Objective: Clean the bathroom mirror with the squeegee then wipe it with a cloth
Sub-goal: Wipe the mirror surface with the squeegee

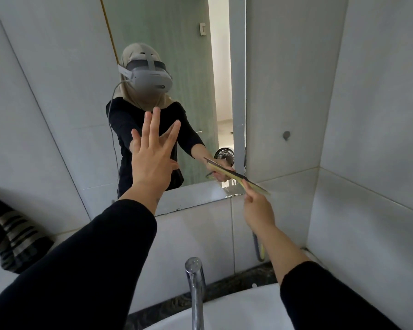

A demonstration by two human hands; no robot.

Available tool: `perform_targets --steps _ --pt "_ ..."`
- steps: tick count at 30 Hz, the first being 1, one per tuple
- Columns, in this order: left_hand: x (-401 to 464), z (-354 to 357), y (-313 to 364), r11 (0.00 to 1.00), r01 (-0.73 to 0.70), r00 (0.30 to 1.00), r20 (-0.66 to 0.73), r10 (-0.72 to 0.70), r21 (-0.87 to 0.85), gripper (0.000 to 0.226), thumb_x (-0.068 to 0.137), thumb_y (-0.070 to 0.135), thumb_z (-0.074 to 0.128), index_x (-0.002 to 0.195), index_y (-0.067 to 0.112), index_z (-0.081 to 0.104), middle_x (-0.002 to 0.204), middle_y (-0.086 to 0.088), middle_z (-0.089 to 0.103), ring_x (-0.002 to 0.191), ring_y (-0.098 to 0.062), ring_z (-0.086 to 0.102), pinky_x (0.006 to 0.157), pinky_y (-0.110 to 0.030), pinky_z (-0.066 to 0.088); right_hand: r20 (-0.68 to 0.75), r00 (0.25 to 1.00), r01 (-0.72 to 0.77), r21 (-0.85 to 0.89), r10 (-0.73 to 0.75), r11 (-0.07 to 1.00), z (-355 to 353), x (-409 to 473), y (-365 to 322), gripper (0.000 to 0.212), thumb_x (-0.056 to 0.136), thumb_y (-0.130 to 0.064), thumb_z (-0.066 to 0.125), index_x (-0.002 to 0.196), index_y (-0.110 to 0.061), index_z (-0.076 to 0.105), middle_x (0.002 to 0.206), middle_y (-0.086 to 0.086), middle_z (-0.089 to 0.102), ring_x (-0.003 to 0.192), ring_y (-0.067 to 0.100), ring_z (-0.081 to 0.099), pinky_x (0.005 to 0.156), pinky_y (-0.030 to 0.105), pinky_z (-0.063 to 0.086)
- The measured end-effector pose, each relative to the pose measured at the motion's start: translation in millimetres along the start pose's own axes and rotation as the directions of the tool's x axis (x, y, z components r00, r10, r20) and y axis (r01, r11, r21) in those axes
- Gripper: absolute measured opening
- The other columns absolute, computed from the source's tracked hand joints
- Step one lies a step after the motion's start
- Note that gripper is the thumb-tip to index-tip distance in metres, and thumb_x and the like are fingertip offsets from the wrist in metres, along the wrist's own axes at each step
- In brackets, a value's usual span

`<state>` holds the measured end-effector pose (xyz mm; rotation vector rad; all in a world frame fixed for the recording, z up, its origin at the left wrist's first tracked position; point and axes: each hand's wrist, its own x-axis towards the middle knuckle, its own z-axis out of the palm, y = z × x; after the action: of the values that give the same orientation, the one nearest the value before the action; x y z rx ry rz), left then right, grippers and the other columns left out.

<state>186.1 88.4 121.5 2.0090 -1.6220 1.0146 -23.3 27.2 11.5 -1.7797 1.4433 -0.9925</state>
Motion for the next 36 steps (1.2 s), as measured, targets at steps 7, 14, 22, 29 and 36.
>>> perform_targets --steps 7,14,22,29,36 --pt "0.0 1.8 -0.9 1.0 -0.005 1.0 -0.012 0.005 0.019 0.104 0.072 0.028 0.079 0.149 0.032 0.009 0.159 -0.014 -0.01 0.146 -0.031 -0.011 0.115 -0.06 0.01 -0.032 0.991 -0.114 0.296 0.129 0.948 39.0 -18.0 -8.9 0.049 0.1 -0.012 0.028 0.143 -0.036 0.038 0.13 0.008 0.059 0.064 0.015 0.052 0.054 0.025 0.045" --pt "-4.5 -3.6 -1.6 0.999 -0.031 0.999 -0.044 0.032 0.033 0.089 0.08 0.024 0.066 0.15 0.029 0.011 0.159 -0.015 -0.005 0.147 -0.031 -0.007 0.116 -0.059 0.011 0.016 0.985 -0.17 0.28 0.172 0.945 46.8 -31.8 -16.4 0.046 0.101 -0.017 0.03 0.142 -0.036 0.04 0.117 0.007 0.063 0.076 0.018 0.054 0.063 0.027 0.042" --pt "-40.4 -4.7 -29.2 0.994 0.001 1.0 -0.002 -0.001 0.109 0.088 0.083 0.032 0.064 0.151 0.026 0.009 0.159 -0.014 -0.006 0.147 -0.03 -0.008 0.116 -0.057 0.01 -0.128 0.977 -0.136 0.251 0.172 0.958 15.2 -33.9 -25.6 0.041 0.099 -0.013 0.03 0.138 -0.021 0.042 0.123 0.013 0.06 0.098 0.03 0.058 0.084 0.041 0.048" --pt "-39.3 -0.5 -44.8 0.998 0.02 1.0 0.023 -0.021 0.055 0.091 0.082 0.025 0.068 0.151 0.027 0.008 0.16 -0.011 -0.008 0.147 -0.029 -0.009 0.118 -0.055 0.011 -0.247 0.899 -0.197 0.508 0.361 0.839 41.9 -31.7 -29.1 0.03 0.096 -0.01 0.043 0.117 -0.017 0.063 0.117 0.009 0.065 0.101 0.029 0.061 0.086 0.038 0.05" --pt "-39.9 1.2 -48.4 0.999 -0.009 1.0 0.018 0.008 0.038 0.089 0.083 0.029 0.067 0.151 0.027 0.009 0.16 -0.012 -0.008 0.147 -0.029 -0.009 0.117 -0.055 0.015 -0.222 0.896 -0.187 0.597 0.384 0.78 82.4 -49.7 -41.1 0.03 0.096 -0.01 0.046 0.118 -0.015 0.065 0.116 0.011 0.067 0.101 0.026 0.064 0.085 0.037 0.053"
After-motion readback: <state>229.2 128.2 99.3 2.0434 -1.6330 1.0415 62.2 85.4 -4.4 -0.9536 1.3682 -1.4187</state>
